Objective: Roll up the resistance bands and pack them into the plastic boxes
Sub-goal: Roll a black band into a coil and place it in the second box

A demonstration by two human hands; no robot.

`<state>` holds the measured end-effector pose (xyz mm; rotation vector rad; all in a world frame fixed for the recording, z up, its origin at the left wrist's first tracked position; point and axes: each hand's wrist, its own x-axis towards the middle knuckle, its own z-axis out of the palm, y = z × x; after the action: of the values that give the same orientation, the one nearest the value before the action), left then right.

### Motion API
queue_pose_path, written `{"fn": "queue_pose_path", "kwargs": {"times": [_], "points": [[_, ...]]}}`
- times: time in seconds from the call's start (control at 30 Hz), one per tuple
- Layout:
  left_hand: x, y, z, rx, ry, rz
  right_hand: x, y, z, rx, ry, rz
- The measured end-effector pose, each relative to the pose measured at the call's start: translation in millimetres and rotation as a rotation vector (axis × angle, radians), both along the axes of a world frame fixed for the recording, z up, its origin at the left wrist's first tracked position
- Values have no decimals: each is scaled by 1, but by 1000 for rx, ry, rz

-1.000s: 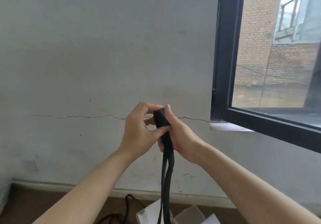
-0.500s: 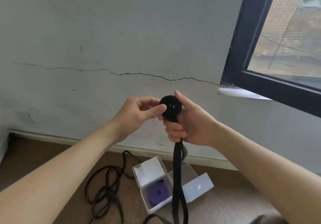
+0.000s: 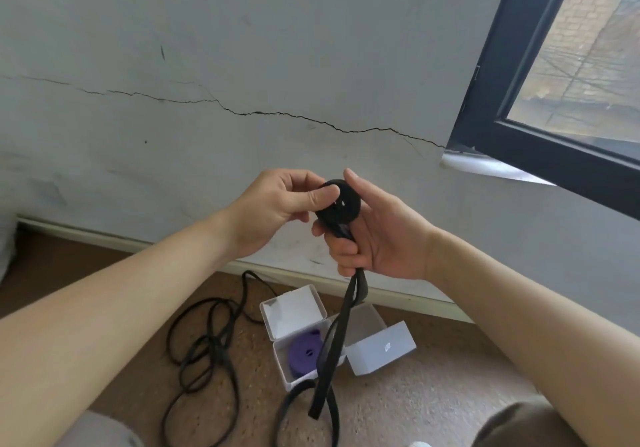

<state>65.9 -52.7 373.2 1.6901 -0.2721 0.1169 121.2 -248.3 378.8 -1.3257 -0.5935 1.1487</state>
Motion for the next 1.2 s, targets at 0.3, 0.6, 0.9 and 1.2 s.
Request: {"fn": "queue_pose_path", "kwargs": {"times": [0.3, 0.6, 0.9, 1.2], "points": [[-6, 1, 8, 105, -44, 2, -3, -1, -2, 14, 1, -3], [-8, -7, 12, 134, -219, 152, -9, 3, -2, 68, 91, -5], [-5, -1, 7, 28, 9, 109, -6, 0, -7, 8, 43, -22], [-9, 2, 8, -18, 39, -2, -8, 2, -9, 55, 71, -2]]}}
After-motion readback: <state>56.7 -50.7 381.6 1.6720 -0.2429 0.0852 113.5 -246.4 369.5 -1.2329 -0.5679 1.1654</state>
